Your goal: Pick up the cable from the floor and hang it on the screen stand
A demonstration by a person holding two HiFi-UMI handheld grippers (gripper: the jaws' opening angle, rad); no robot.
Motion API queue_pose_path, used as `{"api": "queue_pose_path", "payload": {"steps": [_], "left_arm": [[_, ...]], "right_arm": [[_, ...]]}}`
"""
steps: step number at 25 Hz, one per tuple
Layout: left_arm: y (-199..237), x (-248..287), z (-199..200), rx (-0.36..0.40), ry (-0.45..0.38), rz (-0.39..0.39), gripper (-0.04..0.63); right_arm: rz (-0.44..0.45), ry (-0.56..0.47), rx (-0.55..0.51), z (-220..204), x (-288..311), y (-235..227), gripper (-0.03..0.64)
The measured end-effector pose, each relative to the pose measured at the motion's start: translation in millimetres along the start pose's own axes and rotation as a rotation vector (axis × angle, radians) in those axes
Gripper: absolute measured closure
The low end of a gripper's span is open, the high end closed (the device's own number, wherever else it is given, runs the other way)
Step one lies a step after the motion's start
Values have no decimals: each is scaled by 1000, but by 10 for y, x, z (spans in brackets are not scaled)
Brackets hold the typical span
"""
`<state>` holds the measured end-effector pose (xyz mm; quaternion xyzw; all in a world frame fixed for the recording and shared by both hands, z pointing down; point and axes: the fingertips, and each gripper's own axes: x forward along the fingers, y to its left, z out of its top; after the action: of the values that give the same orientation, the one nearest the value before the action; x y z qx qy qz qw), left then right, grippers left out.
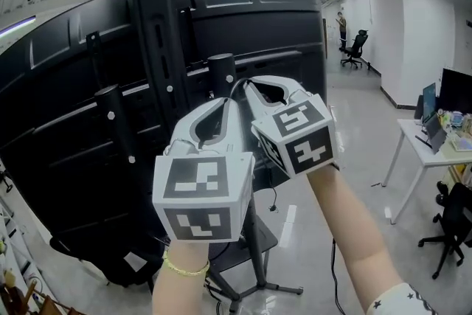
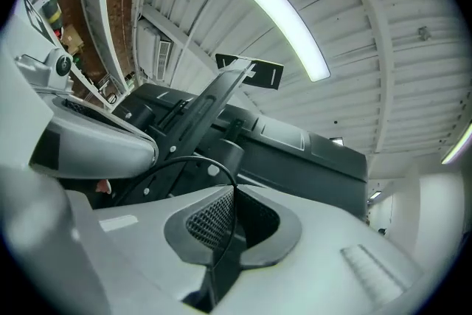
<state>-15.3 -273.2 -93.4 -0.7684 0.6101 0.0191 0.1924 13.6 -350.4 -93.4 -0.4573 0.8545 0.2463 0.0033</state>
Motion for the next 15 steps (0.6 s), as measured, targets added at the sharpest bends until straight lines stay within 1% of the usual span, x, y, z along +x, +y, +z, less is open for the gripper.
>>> {"api": "queue_pose_path", "payload": {"steps": [3,6,12,15], "left_arm": [[137,142,139,37,-6,52,588],[293,278,184,54,2,82,588],[598,557,274,71,24,148,588],[687,679,353,93,34,180,588]], "right_arm": [[2,-21,-4,191,109,-106,604],[6,-30,-9,289,186,-170,604],[21,-16,-5,391,407,-266,604],[35,15,3,415,532,-323,604]]}}
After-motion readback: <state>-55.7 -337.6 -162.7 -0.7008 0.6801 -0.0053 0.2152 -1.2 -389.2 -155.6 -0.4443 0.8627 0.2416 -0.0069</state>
